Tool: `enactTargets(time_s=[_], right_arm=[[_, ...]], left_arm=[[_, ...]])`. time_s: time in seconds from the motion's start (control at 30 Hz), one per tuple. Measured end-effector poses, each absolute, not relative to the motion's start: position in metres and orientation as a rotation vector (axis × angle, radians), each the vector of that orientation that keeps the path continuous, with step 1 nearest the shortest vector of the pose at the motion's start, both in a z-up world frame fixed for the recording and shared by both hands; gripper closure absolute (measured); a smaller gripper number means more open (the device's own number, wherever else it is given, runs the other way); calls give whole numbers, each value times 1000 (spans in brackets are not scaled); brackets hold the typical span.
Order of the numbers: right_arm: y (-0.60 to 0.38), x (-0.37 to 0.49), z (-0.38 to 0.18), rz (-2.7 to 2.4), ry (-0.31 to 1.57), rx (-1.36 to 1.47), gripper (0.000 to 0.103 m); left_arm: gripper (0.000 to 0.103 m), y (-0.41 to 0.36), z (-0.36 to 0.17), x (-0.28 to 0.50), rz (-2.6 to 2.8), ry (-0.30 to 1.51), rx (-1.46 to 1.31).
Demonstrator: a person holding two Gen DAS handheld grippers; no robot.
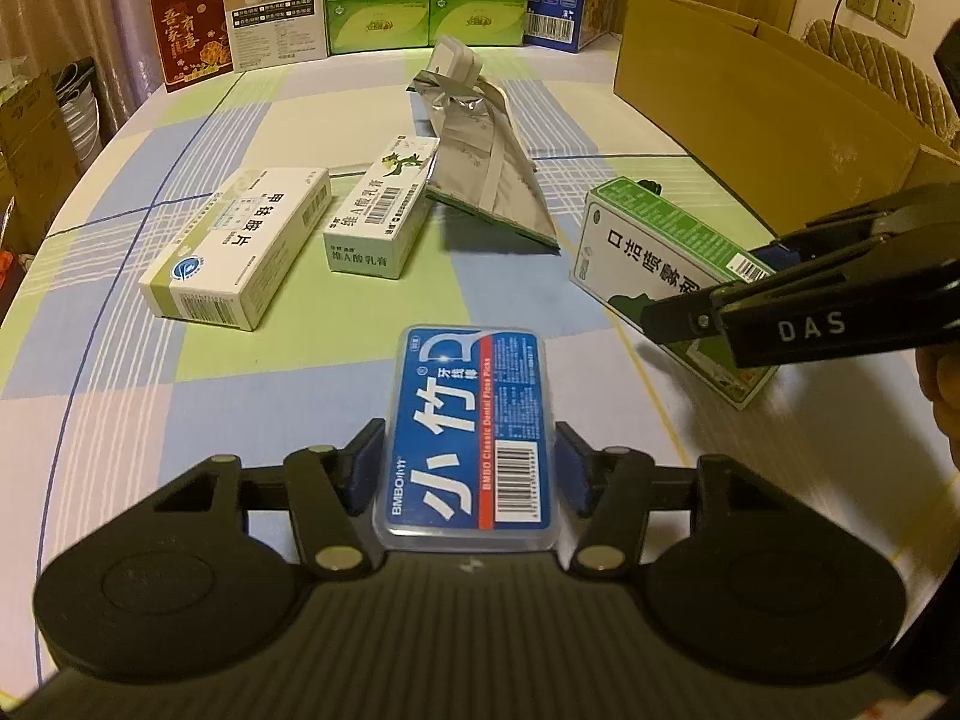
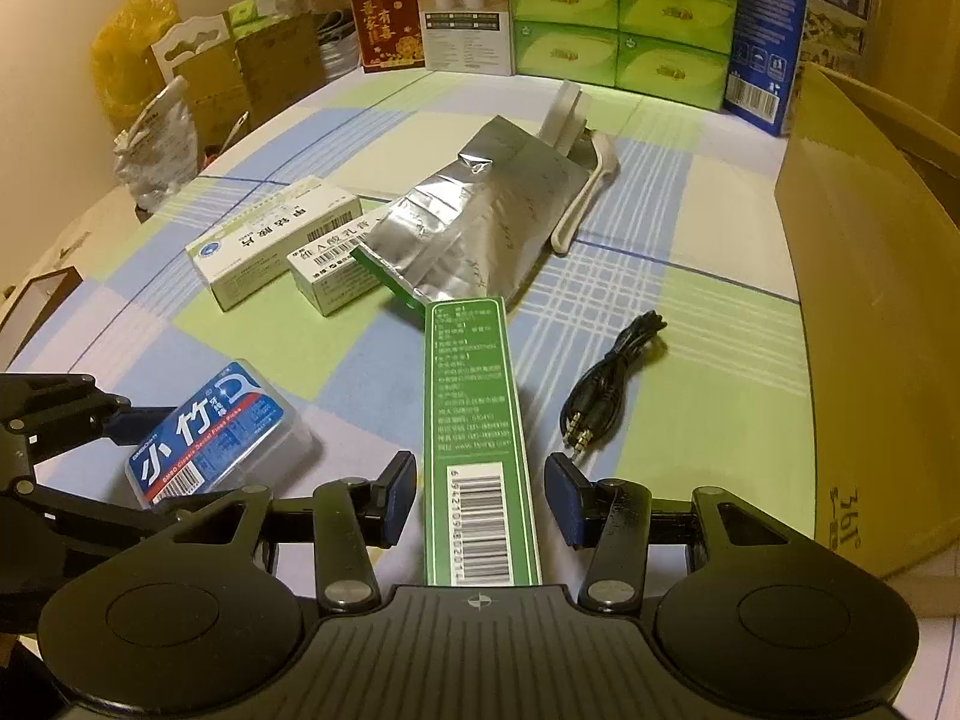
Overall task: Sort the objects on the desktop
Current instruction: 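Lift and carry the blue box and green box toward the cardboard box with both grippers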
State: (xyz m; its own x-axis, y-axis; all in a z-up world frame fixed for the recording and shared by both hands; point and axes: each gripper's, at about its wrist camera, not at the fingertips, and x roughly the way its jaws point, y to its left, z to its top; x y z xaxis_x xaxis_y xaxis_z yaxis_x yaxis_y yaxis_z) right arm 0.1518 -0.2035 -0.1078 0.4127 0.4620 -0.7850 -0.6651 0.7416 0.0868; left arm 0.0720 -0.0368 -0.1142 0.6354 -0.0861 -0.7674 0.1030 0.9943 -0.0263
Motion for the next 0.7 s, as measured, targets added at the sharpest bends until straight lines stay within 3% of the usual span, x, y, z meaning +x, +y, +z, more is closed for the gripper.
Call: enactTargets(time_s=[0.1,0.13,0.17,0.7], right_arm=[[-202,153,-109,718,896,-264,59],[-201,152,-109,718,896,-267,63],[-201,152,-109,718,896,-272,74],[-223,135,-92,664,839,-231,75]], left_arm=[[51,-39,-114,72,-112,873,36],[51,-40,-114,72,-111,870,39],[51,-41,-113,72,-110,866,42],[51,-47,-101,69,-123,842,19]])
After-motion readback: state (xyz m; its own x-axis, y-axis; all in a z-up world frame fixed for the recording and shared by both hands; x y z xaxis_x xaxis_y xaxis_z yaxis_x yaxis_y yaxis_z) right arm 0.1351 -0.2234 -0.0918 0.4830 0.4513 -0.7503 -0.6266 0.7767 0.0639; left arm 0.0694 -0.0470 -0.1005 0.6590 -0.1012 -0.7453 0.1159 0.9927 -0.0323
